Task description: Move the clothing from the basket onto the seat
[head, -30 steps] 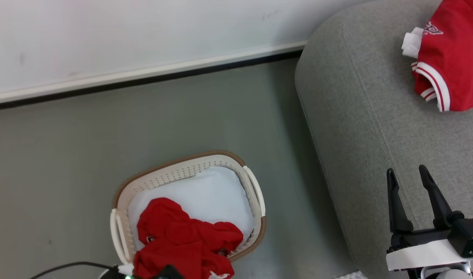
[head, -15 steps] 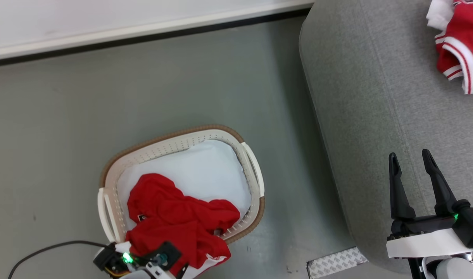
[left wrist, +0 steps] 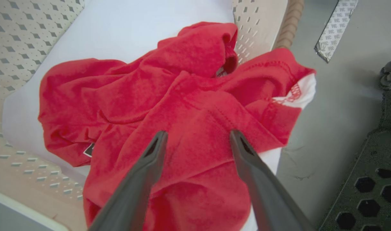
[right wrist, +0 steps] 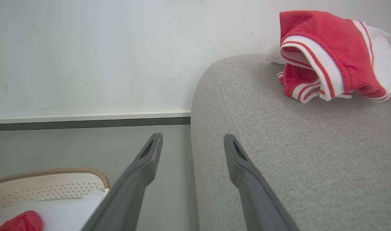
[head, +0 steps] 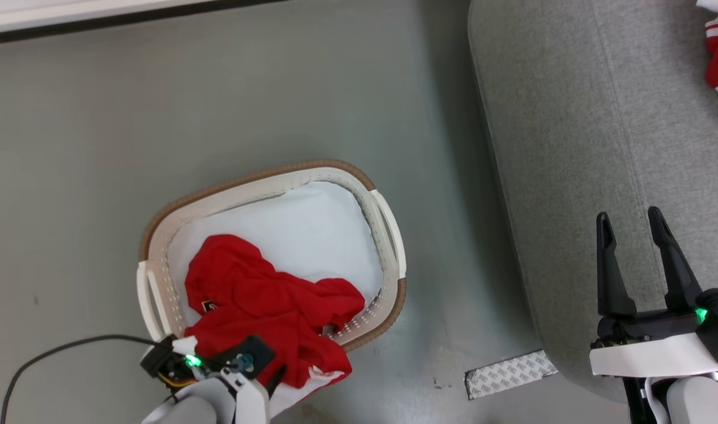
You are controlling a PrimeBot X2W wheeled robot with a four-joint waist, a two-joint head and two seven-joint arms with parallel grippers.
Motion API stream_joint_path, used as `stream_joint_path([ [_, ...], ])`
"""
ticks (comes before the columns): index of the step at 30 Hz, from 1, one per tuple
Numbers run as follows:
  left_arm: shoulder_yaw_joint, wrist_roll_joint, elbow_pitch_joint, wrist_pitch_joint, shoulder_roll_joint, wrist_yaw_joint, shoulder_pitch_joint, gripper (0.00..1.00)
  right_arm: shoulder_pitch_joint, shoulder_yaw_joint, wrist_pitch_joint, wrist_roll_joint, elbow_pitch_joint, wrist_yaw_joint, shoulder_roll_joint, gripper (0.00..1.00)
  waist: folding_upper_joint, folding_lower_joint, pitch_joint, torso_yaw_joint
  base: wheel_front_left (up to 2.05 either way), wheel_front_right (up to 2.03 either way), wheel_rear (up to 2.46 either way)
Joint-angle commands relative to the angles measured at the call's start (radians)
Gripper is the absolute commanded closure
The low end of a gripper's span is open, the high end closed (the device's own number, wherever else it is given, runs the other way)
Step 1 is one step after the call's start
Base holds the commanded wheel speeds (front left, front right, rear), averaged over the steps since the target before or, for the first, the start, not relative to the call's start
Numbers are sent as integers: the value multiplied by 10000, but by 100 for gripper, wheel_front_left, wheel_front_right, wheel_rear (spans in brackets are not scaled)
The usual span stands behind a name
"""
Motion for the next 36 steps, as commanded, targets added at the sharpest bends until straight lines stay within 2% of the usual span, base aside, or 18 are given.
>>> stream_joint_path([
  [1,-24,-72,49,-42,7,23,-91,0,-87,-40,9,25,-33,-22,-16,0,0,-1,80,0,0,0,0],
  [21,-755,-596,98,-63,373,31,-1425,0,-496,-89,10,189,-407,-22,-16,0,0,-1,1329,28,0,0,0],
  [36,-842,-457,-44,-65,567,357,-2447,0,-752,15,10,315,-646,-22,-15,0,0,-1,2236,78,0,0,0],
])
